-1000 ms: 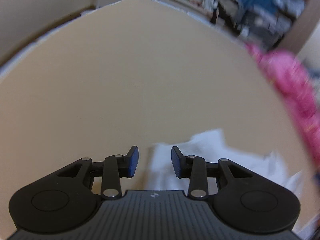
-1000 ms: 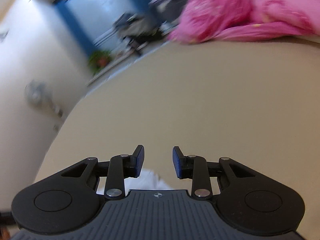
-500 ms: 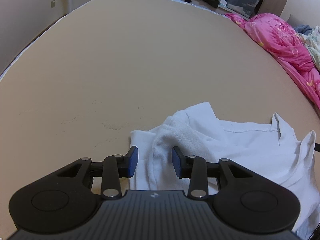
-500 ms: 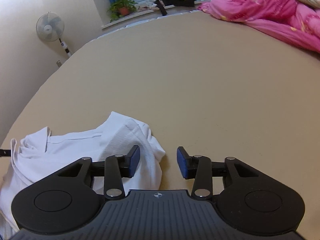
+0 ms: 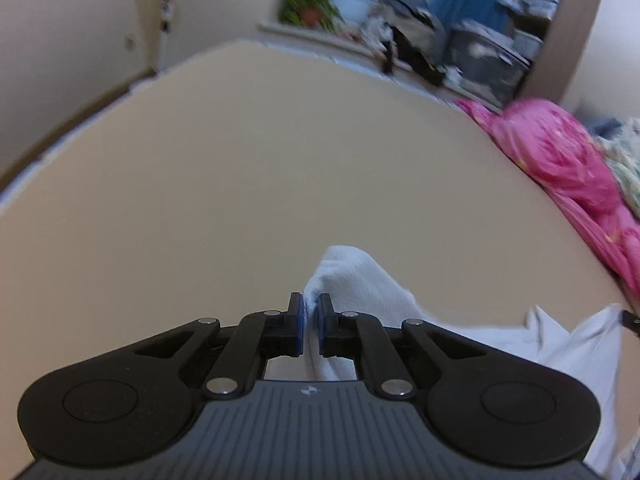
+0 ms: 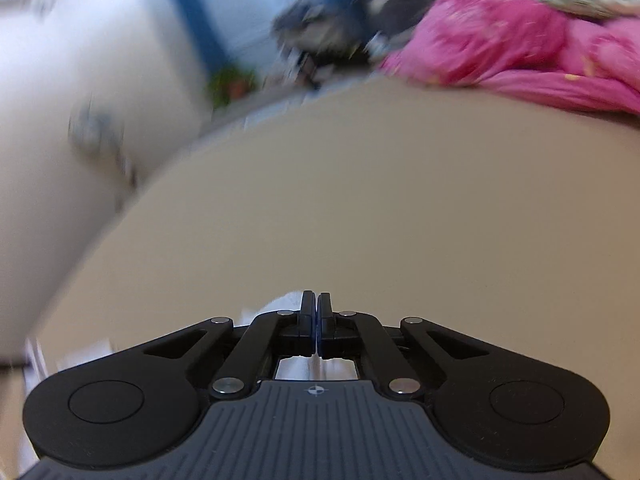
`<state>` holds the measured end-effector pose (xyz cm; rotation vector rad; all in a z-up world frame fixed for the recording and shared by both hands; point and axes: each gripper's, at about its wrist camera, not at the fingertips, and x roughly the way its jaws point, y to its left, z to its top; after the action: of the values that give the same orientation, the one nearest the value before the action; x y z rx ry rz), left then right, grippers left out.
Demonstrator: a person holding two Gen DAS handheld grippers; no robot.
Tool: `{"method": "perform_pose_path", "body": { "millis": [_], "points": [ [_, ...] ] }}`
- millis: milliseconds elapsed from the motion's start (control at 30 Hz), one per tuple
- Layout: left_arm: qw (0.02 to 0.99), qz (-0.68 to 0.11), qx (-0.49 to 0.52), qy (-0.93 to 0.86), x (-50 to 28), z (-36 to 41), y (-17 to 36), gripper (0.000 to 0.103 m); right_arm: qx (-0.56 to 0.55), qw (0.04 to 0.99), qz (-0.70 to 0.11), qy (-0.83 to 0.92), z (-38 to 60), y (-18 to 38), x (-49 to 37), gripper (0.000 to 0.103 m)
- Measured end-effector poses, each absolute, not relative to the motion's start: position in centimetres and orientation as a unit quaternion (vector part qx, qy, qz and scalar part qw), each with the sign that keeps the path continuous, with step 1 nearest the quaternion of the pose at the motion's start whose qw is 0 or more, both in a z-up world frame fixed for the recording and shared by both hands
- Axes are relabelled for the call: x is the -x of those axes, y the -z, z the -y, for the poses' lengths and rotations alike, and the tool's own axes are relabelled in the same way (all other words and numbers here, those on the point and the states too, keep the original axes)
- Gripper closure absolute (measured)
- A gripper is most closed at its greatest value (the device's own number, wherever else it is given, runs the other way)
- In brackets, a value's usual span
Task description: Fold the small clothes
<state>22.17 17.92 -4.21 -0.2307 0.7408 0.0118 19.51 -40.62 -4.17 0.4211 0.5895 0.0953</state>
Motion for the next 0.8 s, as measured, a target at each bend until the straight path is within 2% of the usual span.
{"method": "perform_pose_path", "body": {
  "millis": [267,333,367,400,433,500,600,733,800],
  "points": [
    [0.925,-0.365,0.098,-0.038,-23.6,-17.4,5.1,0.096,-0.206,0.938,-0.278,0.002,39.8,5.1,-22.3,0.103],
    [0.918,-0.379,0.105,-0.05,-24.5,-17.5,5.6,0.092,-0.199,0.937,-0.285,0.014,39.2,5.6,-23.3,0.103],
    [0.91,-0.394,0.111,-0.062,-24.9,-17.9,6.1,0.085,-0.199,0.935,-0.293,0.021,39.1,5.9,-23.7,0.1],
    [0.899,-0.415,0.125,-0.064,-25.4,-18.6,6.7,0.068,-0.203,0.927,-0.313,0.031,39.1,6.6,-24.2,0.094],
    [0.887,-0.434,0.143,-0.063,-25.6,-19.2,7.3,0.066,-0.21,0.918,-0.334,0.034,39.1,7.1,-24.3,0.079],
    [0.88,-0.441,0.162,-0.073,-25.3,-19.9,7.4,0.066,-0.218,0.904,-0.366,0.038,39.2,7.9,-24.4,0.078],
    [0.894,-0.415,0.158,-0.05,-24.4,-19.8,6.1,0.063,-0.188,0.909,-0.371,0.008,38.6,7.3,-23.7,0.078],
    [0.883,-0.435,0.169,-0.04,-24.5,-19.4,6.8,0.06,-0.159,0.905,-0.392,-0.032,37.6,7.1,-22.6,0.064],
    [0.881,-0.437,0.178,-0.04,-24.6,-19.3,7.2,0.06,-0.139,0.902,-0.407,-0.037,37.0,7.5,-22.4,0.063]
  ]
}}
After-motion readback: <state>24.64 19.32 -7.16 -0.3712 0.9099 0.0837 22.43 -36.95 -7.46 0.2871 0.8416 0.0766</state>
